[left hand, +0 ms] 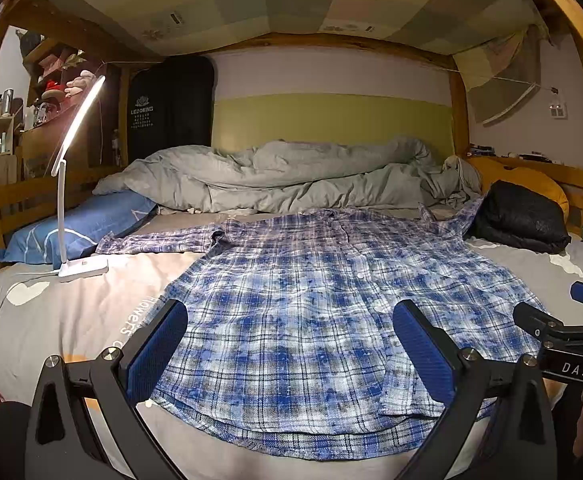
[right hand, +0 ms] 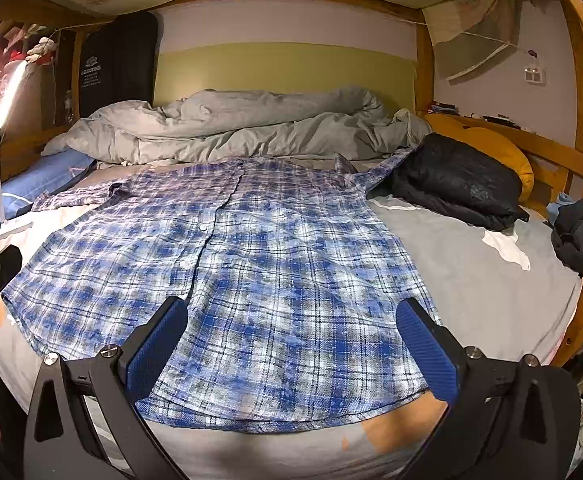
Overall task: Fold large clothes
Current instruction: 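Grasp the plaid shirt hem with the left gripper while the right gripper grasps the hem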
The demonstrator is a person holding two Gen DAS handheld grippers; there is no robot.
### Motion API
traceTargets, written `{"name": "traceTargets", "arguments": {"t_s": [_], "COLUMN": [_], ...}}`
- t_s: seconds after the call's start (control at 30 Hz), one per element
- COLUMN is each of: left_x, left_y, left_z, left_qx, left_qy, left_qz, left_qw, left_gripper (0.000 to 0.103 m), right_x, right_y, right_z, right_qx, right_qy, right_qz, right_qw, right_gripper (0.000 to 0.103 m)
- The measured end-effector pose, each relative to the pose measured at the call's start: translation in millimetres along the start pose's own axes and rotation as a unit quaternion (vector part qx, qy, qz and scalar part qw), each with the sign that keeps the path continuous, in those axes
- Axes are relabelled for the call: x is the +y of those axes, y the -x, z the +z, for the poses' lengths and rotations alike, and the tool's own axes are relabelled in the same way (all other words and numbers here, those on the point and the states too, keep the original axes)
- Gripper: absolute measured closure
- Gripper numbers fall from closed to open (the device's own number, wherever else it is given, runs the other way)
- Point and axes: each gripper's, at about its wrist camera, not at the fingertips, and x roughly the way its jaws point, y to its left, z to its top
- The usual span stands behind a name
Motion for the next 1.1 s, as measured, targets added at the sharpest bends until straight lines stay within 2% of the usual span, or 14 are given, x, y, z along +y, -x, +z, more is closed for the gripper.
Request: {"name": "traceTargets", "arguments": {"t_s": [0.27,0.37,0.5,0.57,0.6,0.63,0.8,0.93,1.0,1.1], "left_x": [-1,0,8,8,7,8,15,26,34,39], "left_y": [-1,-4,-8,-19,-27,-31,-51,-61,-64,-63], "left_z": [0,-4,-28,-40,-46,-51,-78,-91,-94,-97], "left_qx": [0.0,0.001,-0.019,0.005,0.029,0.047,0.136,0.172,0.179,0.182], "left_qy": [0.0,0.007,0.045,0.039,0.037,0.041,0.09,0.136,0.159,0.178], "left_qz": [-0.004,-0.007,0.022,0.021,0.02,0.016,-0.013,-0.017,-0.012,-0.002], "left_qw": [1.0,1.0,0.9986,0.999,0.9987,0.9979,0.9866,0.9756,0.9708,0.9672], "left_gripper": [0.0,0.0,0.0,0.001,0.003,0.007,0.012,0.014,0.015,0.016], "right_x": [2,3,-3,-6,-5,-3,4,-4,-18,-34], "right_y": [3,5,-4,-11,-16,-22,-35,-42,-47,-54], "right_z": [1,0,-8,-20,-25,-31,-56,-78,-90,-97], "right_qx": [-0.009,-0.015,-0.006,0.002,0.012,0.027,0.074,0.099,0.107,0.112], "right_qy": [0.009,0.006,-0.033,-0.054,-0.057,-0.057,-0.077,-0.132,-0.187,-0.229], "right_qz": [-0.008,0.002,0.021,0.023,0.024,0.027,0.071,0.089,0.088,0.084], "right_qw": [1.0,1.0,0.999,0.998,0.998,0.998,0.992,0.982,0.973,0.963], "right_gripper": [0.0,0.0,0.0,0.0,0.0,0.0,0.0,0.008,0.009,0.013]}}
